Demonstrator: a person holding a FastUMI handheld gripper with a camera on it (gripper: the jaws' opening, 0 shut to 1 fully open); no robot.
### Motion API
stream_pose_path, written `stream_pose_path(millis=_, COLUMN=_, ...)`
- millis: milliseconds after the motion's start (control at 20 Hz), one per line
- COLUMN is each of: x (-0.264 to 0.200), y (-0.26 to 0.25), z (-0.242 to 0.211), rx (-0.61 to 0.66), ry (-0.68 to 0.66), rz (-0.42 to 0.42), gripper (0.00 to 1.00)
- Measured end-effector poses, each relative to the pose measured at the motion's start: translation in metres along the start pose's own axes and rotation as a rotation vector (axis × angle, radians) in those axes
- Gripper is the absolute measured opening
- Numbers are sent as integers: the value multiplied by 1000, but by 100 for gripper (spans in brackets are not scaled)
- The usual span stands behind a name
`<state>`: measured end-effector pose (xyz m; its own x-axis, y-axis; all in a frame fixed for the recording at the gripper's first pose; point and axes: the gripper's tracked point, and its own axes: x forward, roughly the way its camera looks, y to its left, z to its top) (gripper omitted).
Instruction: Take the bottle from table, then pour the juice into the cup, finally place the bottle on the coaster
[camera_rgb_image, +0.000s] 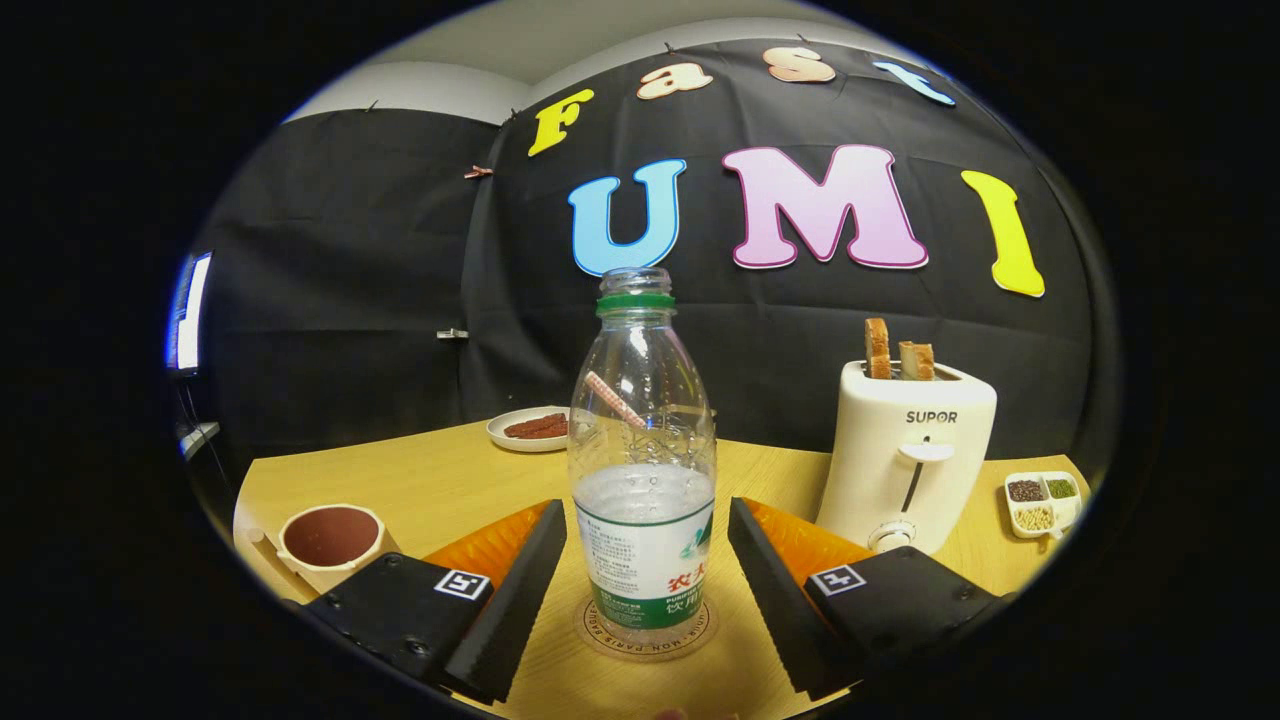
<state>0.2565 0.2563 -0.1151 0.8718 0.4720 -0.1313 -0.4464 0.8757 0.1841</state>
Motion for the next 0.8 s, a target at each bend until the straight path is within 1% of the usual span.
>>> stream_pose_path(millis=150, x=-17, y=1, z=3, rx=-31, ry=-2, rz=-13, gripper=99)
stream_pose_path(millis=300, x=-44, y=4, z=7, rx=-57, ry=-12, rz=-26, gripper=100)
stream_pose_path(millis=500, x=-83, y=7, z=26, rx=-121, ry=-43, rz=-62, gripper=99)
stream_pose_path(millis=600, x=-105, y=11, z=41, rx=-147, ry=-84, rz=-82, gripper=98)
stream_pose_path(millis=800, x=-138, y=18, z=56, rx=-164, ry=-113, rz=-109, gripper=98)
